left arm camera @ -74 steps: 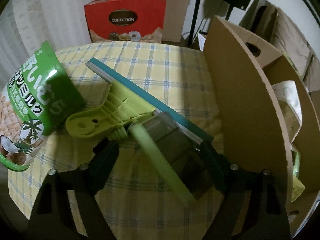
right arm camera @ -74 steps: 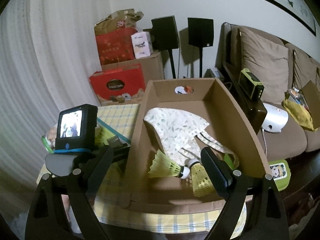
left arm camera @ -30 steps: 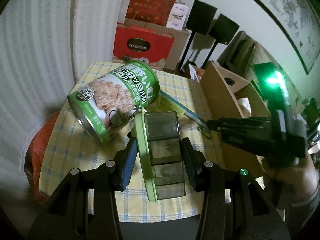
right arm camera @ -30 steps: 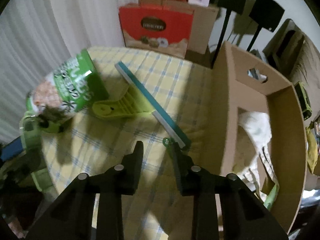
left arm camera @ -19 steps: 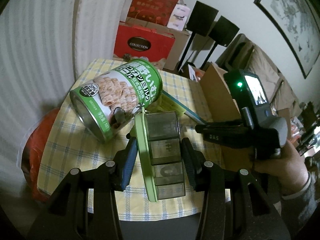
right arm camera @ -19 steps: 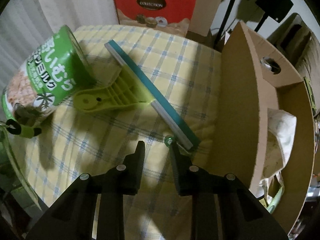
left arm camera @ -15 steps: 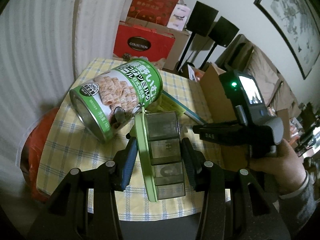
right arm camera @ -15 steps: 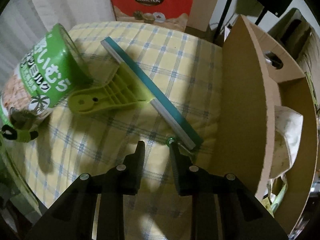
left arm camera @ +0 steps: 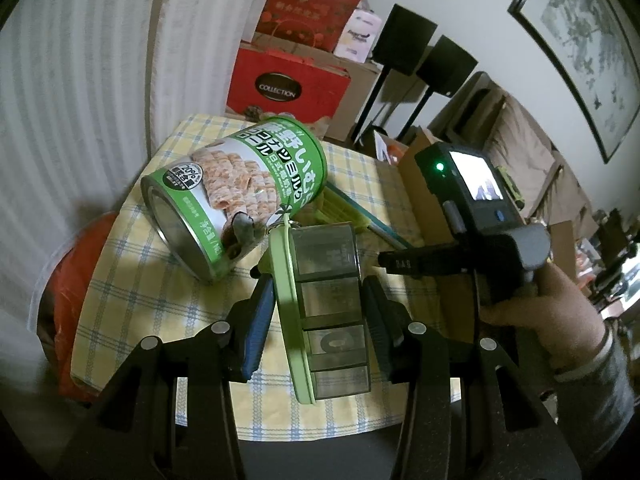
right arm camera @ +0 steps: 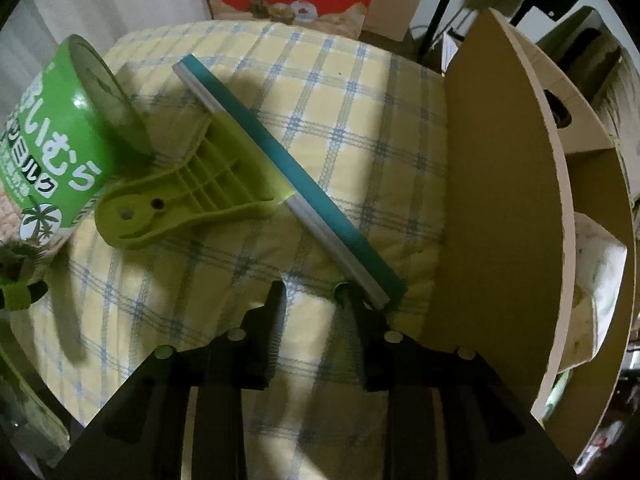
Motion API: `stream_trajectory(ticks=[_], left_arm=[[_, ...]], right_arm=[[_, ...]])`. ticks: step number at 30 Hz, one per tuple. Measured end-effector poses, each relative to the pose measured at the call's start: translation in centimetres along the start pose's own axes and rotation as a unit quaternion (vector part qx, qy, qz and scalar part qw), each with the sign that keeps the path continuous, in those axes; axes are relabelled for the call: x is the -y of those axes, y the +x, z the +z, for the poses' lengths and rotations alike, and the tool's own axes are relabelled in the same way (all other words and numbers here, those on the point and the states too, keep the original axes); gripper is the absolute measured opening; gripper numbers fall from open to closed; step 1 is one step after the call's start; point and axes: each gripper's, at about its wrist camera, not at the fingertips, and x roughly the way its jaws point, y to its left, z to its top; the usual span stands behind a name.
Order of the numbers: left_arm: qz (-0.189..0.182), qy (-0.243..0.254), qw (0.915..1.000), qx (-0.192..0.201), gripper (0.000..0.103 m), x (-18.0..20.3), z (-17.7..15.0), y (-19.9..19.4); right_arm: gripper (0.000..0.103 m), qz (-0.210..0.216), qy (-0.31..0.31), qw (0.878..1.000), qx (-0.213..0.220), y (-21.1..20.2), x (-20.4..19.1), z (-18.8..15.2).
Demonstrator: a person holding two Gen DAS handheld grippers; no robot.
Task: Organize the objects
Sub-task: 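Grasp the green carabiner with the right tool while the left tool holds the compartment box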
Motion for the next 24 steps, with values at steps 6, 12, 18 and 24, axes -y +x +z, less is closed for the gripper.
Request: stream_trajectory(ticks=[6, 12, 18, 24], left_arm=[[-0.006, -0.001, 1.0000, -0.002, 0.042, 0.0, -0.1, 0.1], [-0.007, -0.003, 1.0000, -0.002, 0.042, -0.1, -0.2, 0.1], [-0.008, -0.006, 1.0000, 0.001, 0.042, -0.3, -0.4, -0.2], [-0.004, -0.002, 1.0000, 0.004, 0.042, -0.6, -0.6, -1.0]], right_arm=[[0.046, 0.043, 0.012, 0.999, -0.017, 0.2, 0.3, 0.4], [0.057, 0.076, 0.004, 0.997, -0.010, -0.2, -0.6, -0.6], [0.046, 0.147, 0.011, 0.989, -0.009, -1.0, -1.8, -2.0], [0.039, 0.163, -0.004, 0.986, 0.016, -2.1, -3.2, -3.5]])
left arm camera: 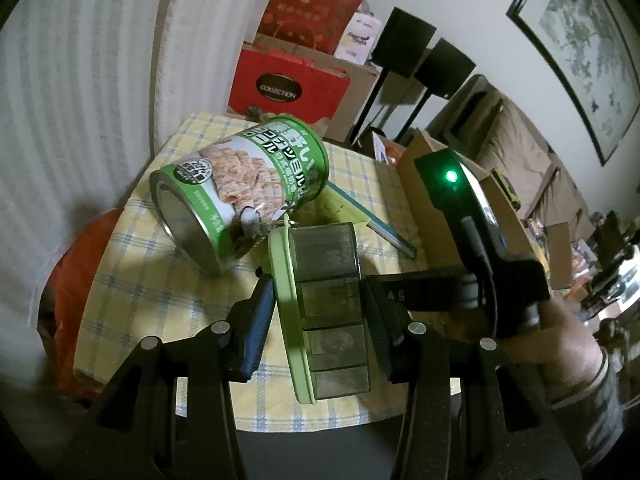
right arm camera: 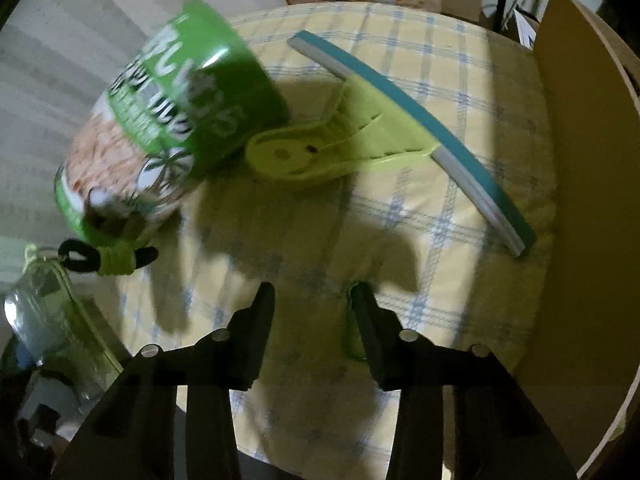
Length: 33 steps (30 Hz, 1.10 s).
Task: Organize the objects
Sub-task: 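Grasp the green carabiner with the right tool while the left tool holds the compartment box, then carry the carabiner with the right tool while the left tool carries the compartment box over the cardboard box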
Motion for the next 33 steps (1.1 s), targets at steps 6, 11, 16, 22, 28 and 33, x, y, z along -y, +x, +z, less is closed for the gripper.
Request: stream_trajectory(ticks=[6, 11, 16, 22, 28, 33], left_arm=[[0.009, -0.003, 1.0000, 0.000, 0.042, -0.7, 0.0, -0.4], [0.014, -0.004, 0.9999, -0.005, 0.042, -0.9, -0.3, 0.1], [0.017, 0.000, 0.9998, -0.010, 0.042, -0.6, -0.4, 0.4], [0.021, 0.005, 0.9997, -0.012, 0.042, -0.4, -0.4, 0.5], [0.024, 0.009, 0.9995, -0.017, 0.042, -0.1, -0.6, 0.8], [0.026, 0.013, 0.9994, -0.020, 0.042, 0.4, -0.6, 1.0]], right_arm=[[0.039, -0.035, -0.012, 0.997, 0.068, -2.8, 0.0, -2.0], [0.039, -0.065, -0.015, 0.994, 0.086, -3.0, 0.3, -3.0], [0.039, -0.098, -0.034, 0.989, 0.102, -2.0, -0.9, -4.5], [0.029, -0.111, -0.045, 0.987, 0.107, -0.3, -1.0, -5.5], [0.020, -0.100, -0.045, 0.987, 0.117, 0.4, -0.4, -4.9], [0.019, -0.091, -0.029, 0.987, 0.128, -0.2, 0.0, -5.4]])
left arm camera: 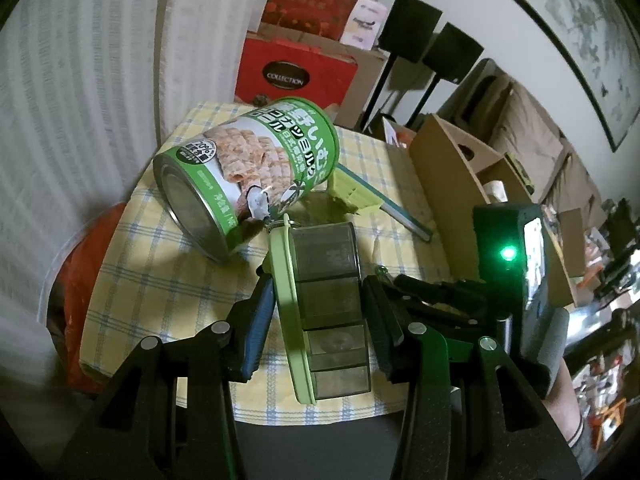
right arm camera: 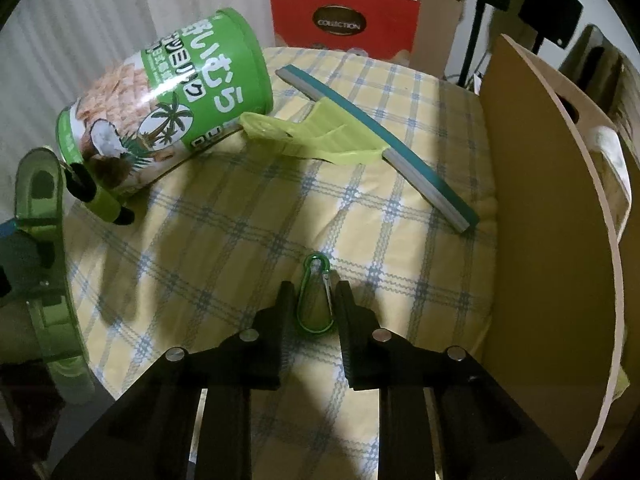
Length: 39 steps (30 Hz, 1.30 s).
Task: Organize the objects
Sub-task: 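Carry the carabiner with the right tool while the left tool carries the compartment box over the cardboard box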
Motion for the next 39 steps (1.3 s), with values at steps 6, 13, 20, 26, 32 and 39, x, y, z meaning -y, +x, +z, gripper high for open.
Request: stream_trajectory(ticks=[6, 13, 20, 26, 32, 39], left_arm=[[0.004, 0.007, 1.0000, 0.002, 0.042, 0.7, 0.1, 0.0], [0.011, 0.019, 0.9997, 0.009, 0.042, 1.8, 0.4, 0.0], [0.020, 0.036, 0.9989, 0.023, 0.042, 3.4, 0.9, -0.3], [0.020, 0.051, 0.9980, 0.030, 0.042, 5.2, 1.5, -0.6], [0.019, 0.070, 0.9967, 0.035, 0.042, 7.5, 1.7, -0.6], [0.013, 0.089, 0.9954, 0.035, 0.042, 10.4, 1.9, -0.2]], right_arm=[[0.019, -0.006, 0.017, 0.999, 0.042, -2.4, 0.6, -0.1], [0.019, -0.009, 0.031, 0.996, 0.085, -5.9, 1.3, -0.1], [0.019, -0.023, 0.045, 0.991, 0.125, -9.4, 2.1, -0.6], [0.019, -0.033, 0.056, 0.987, 0.149, -11.3, 3.0, -0.8], [0.020, -0.040, 0.072, 0.983, 0.166, -13.0, 4.6, -1.3], [0.020, -0.060, 0.083, 0.978, 0.181, -14.8, 6.6, -1.9]])
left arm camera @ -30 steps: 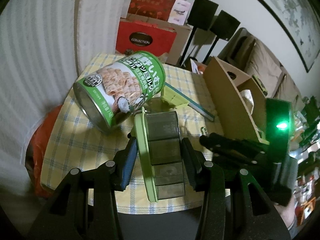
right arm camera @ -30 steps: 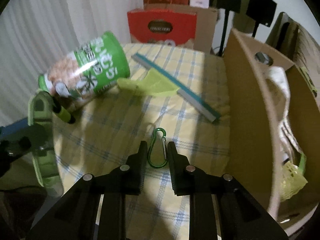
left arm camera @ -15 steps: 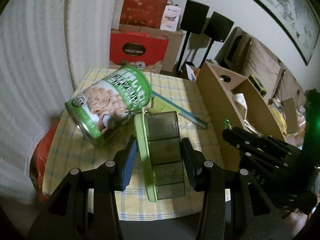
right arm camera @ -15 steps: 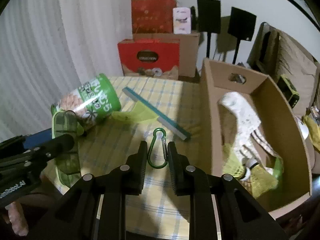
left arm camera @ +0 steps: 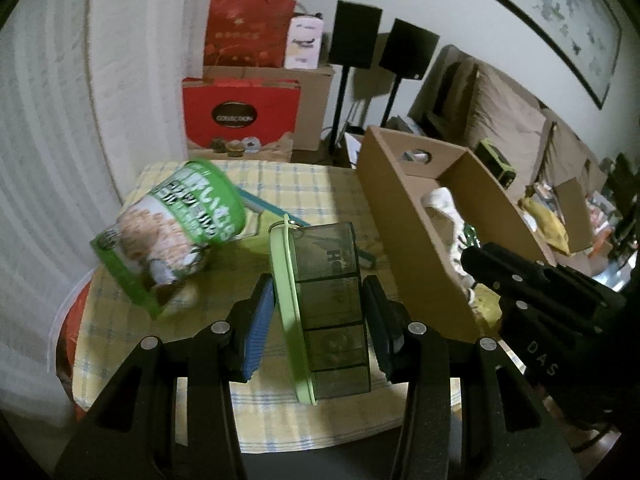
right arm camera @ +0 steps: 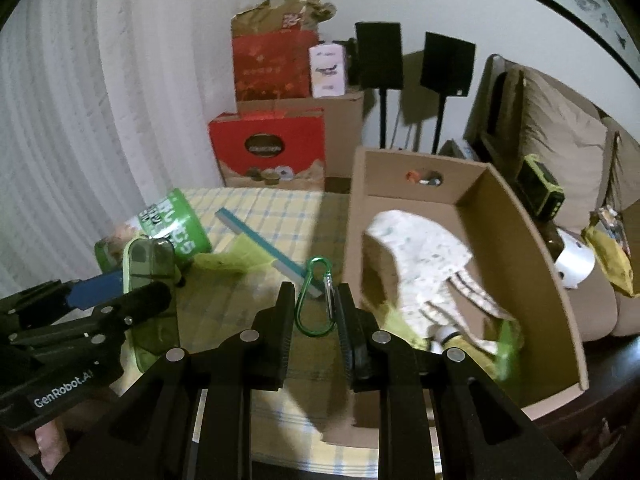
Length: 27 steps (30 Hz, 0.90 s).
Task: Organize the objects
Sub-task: 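Carry the carabiner with the right tool while the left tool carries the compartment box over the cardboard box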
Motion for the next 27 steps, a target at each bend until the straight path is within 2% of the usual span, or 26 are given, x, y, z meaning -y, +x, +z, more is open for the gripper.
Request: stream_trajectory(ticks=[6, 17, 27], left_arm=[[-0.010, 0.018, 0.9998, 0.000, 0.042, 2.8, 0.8, 0.3], [-0.050, 0.045, 0.9977, -0.003, 0.042, 8.9, 2.7, 0.9], [-0.074, 0.062, 0.9950, -0.024, 0.042, 13.2, 5.0, 4.4]], right_arm=[[0.020, -0.012, 0.016, 1.000, 0.005, -1.1, 2.6, 0.3], [0.020, -0.039, 0.047, 0.998, 0.016, -2.9, 8.2, 0.6], [0.020, -0.054, 0.084, 0.995, 0.001, -2.1, 12.8, -0.7]])
